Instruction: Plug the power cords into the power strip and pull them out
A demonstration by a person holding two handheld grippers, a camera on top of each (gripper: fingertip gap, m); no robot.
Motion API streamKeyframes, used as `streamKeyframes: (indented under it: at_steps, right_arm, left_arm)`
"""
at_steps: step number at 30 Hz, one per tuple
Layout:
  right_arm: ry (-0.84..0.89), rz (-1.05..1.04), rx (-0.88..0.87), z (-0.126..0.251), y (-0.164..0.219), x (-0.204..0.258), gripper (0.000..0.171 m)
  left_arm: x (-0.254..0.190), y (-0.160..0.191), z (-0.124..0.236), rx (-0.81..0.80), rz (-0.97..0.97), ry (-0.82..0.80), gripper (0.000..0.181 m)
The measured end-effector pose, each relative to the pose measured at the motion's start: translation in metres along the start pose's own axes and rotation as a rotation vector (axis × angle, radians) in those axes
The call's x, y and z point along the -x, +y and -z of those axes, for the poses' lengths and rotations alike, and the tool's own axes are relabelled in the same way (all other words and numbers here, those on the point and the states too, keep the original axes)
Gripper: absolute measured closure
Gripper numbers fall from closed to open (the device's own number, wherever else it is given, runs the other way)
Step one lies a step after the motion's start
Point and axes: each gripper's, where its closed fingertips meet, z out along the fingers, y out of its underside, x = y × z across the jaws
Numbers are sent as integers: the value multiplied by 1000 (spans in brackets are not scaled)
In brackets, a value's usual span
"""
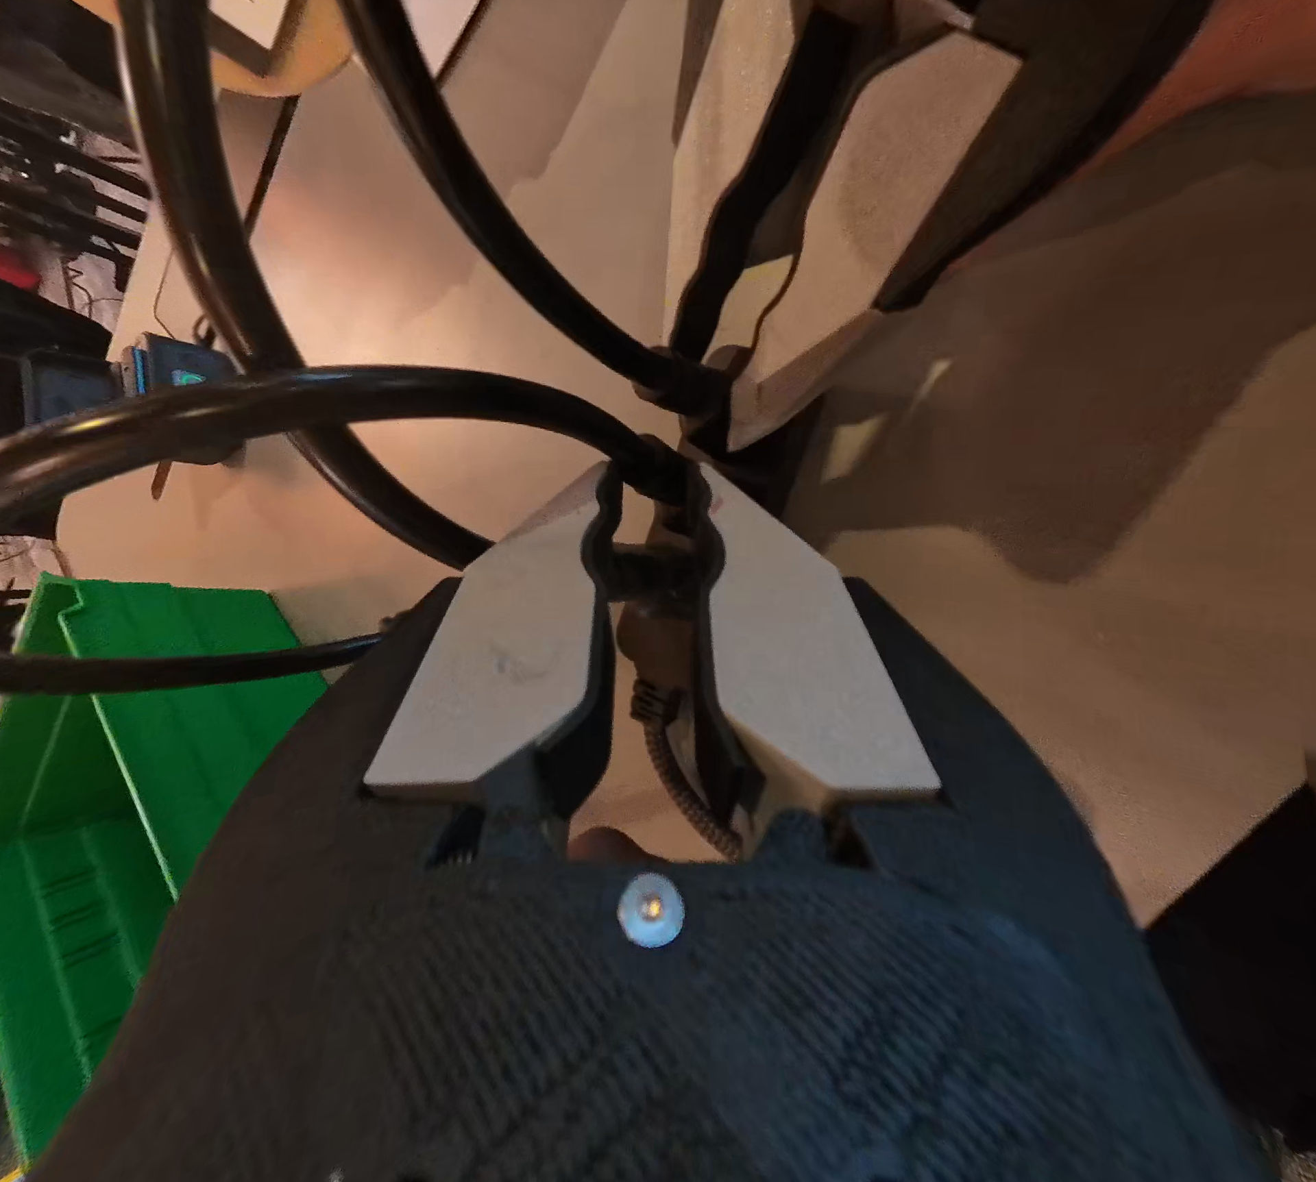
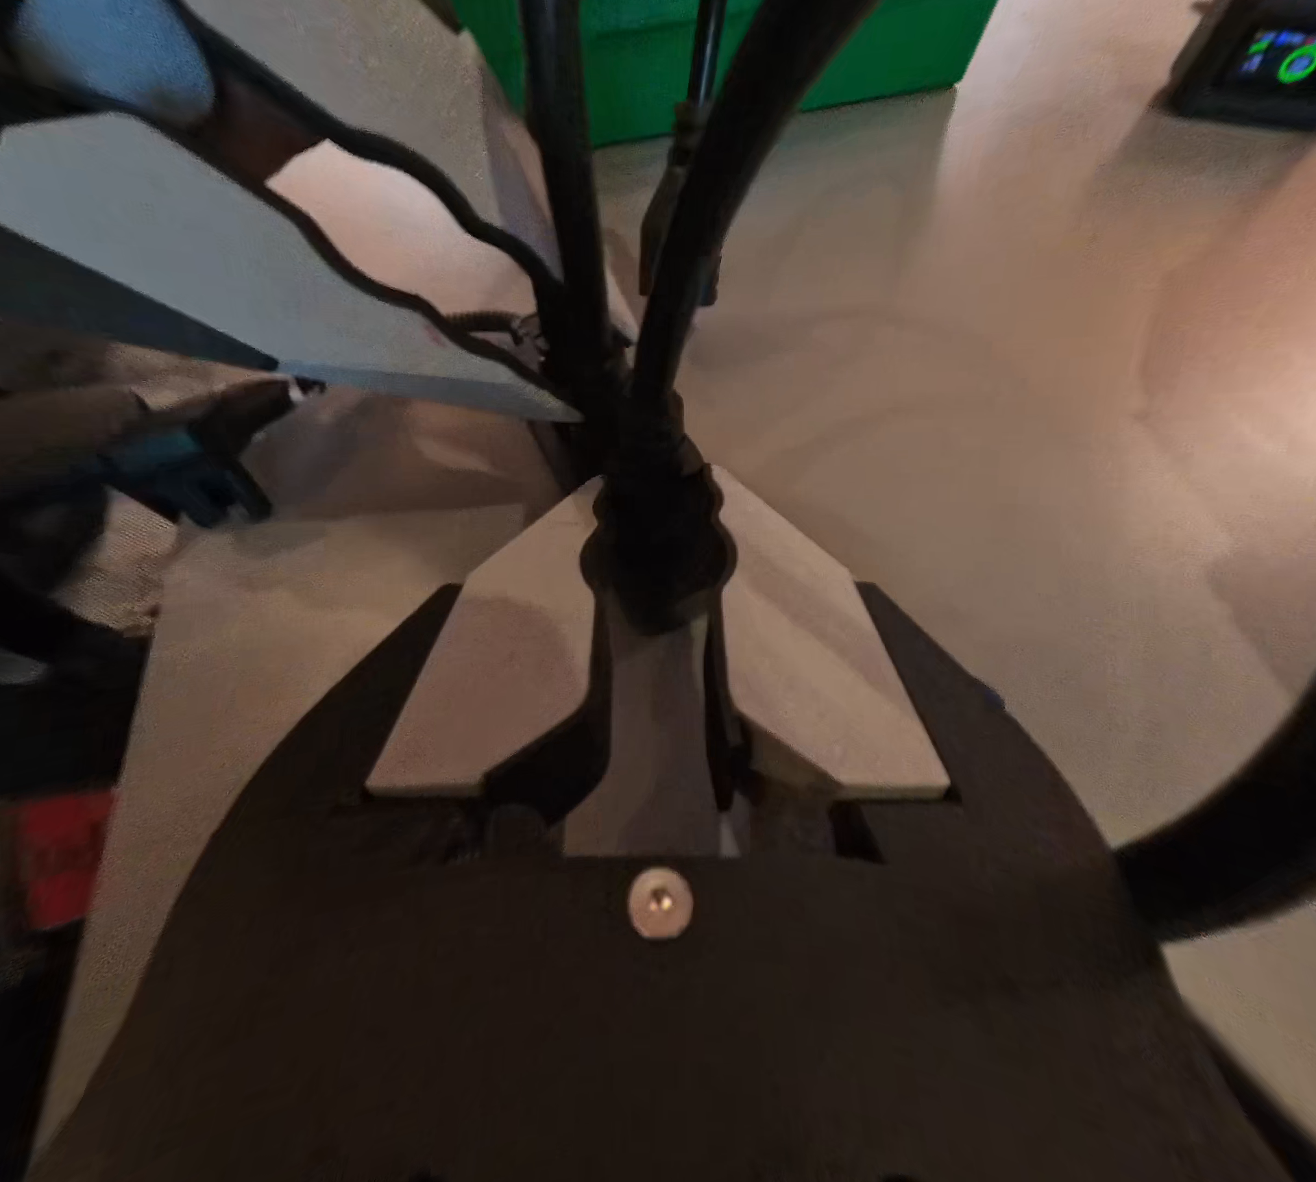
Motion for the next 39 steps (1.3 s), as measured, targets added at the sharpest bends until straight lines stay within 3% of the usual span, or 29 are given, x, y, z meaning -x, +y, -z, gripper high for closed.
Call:
streamKeyframes:
  at_steps: [10,14,17,20,31,36,39]
  right_arm:
    - [-50,89,-143,15,-16,4,151]
    - [-41,57,-277,25,-33,2,162]
    - [-37,72,-276,16,-35,7,148]
    - [-13,74,-267,11,-35,5,151]
    - [-139,-192,-264,8,-40,-3,165]
    - [-72,-281,-324,3,-46,-18,166]
    - [-57,-441,-400,-1,-52,-30,167]
  left_arm:
    - [0,-1,1,-66,96,90,166]
    - [1,-2,0,-75,104,103,166]
    - [0,-3,0,-73,100,100,166]
    - [0,-3,-1,-64,91,98,166]
    - [6,-3,-3,-42,113,121,166]
    - [14,-4,-9,-33,145,95,164]
    - [21,-4,-14,-45,207,90,164]
